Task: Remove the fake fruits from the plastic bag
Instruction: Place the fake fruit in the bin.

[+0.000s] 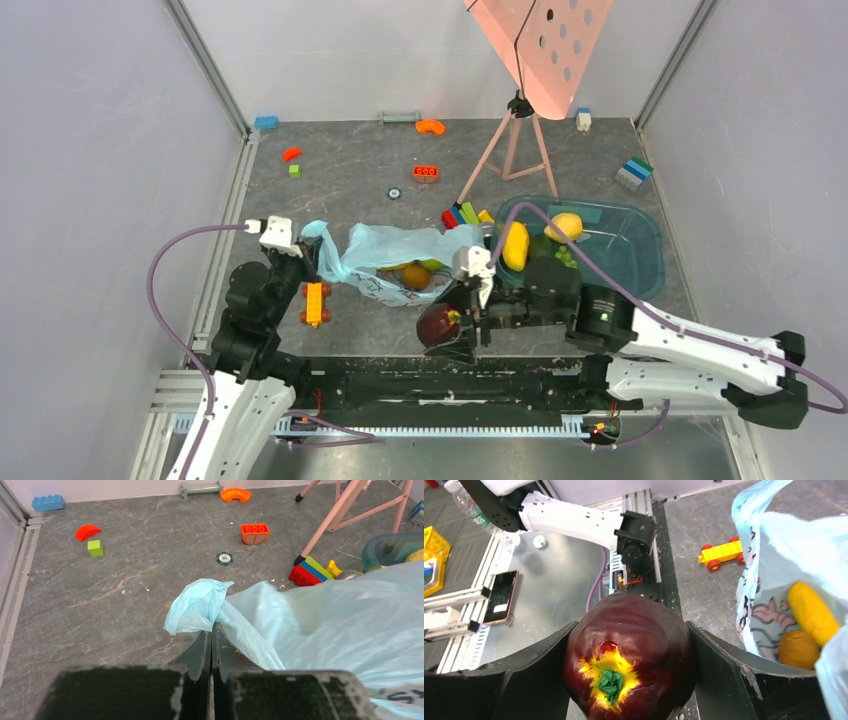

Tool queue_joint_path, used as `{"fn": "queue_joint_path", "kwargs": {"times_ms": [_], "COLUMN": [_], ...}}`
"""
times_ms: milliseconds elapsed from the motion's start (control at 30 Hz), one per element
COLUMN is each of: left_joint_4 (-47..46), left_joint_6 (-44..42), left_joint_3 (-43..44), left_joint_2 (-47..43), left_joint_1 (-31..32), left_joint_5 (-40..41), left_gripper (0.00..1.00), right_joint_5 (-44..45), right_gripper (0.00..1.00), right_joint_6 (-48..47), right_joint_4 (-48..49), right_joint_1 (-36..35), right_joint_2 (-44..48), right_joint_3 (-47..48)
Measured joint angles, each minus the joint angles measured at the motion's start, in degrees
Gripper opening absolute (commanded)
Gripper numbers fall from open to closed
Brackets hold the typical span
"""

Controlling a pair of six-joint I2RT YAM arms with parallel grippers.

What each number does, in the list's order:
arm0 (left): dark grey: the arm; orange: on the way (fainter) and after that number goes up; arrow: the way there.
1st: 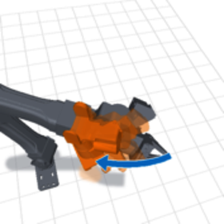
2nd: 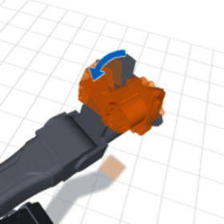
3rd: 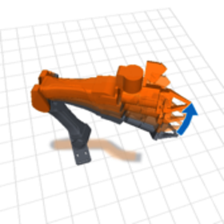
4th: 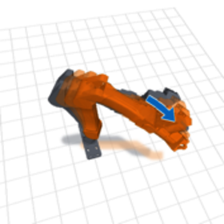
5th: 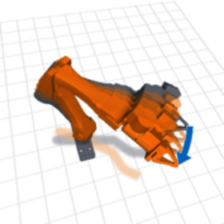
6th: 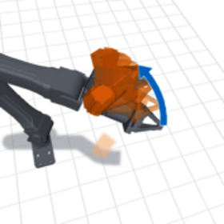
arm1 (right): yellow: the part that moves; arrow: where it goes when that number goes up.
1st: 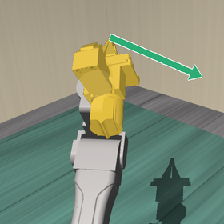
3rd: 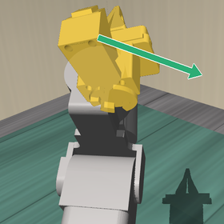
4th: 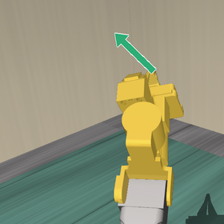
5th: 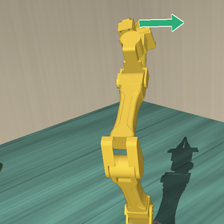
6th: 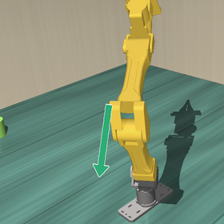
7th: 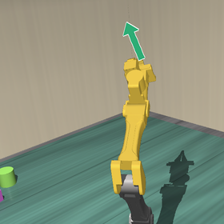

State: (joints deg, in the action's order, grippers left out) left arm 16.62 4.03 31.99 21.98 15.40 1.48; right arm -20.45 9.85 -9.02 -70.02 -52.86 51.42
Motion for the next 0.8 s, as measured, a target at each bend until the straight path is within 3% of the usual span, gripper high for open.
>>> {"fn": "queue_joint_path", "kwargs": {"times_ms": [233,533,800], "left_joint_4": [0.1,-4.5,-14.0], "left_joint_6": [0.7,4.8,13.5], "left_joint_3": [-0.6,-0.5,4.5], "left_joint_2": [0.9,1.7,15.0], "left_joint_1": [0.0,0.0,0.1], "left_joint_5": [0.0,-6.4,-9.3], "left_gripper": [0.02,0.02,0.02], "right_joint_5": [4.6,2.8,-0.3], "right_gripper": [0.54,0.53,0.53], "right_joint_6": [0.2,2.1,2.6], "right_joint_4": [-4.0,-2.8,0.5], "right_joint_1": [0.0,0.0,-0.2], "right_joint_2": [7.0,6.0,1.3], "right_joint_3": [-0.7,-10.9,-16.2]}}
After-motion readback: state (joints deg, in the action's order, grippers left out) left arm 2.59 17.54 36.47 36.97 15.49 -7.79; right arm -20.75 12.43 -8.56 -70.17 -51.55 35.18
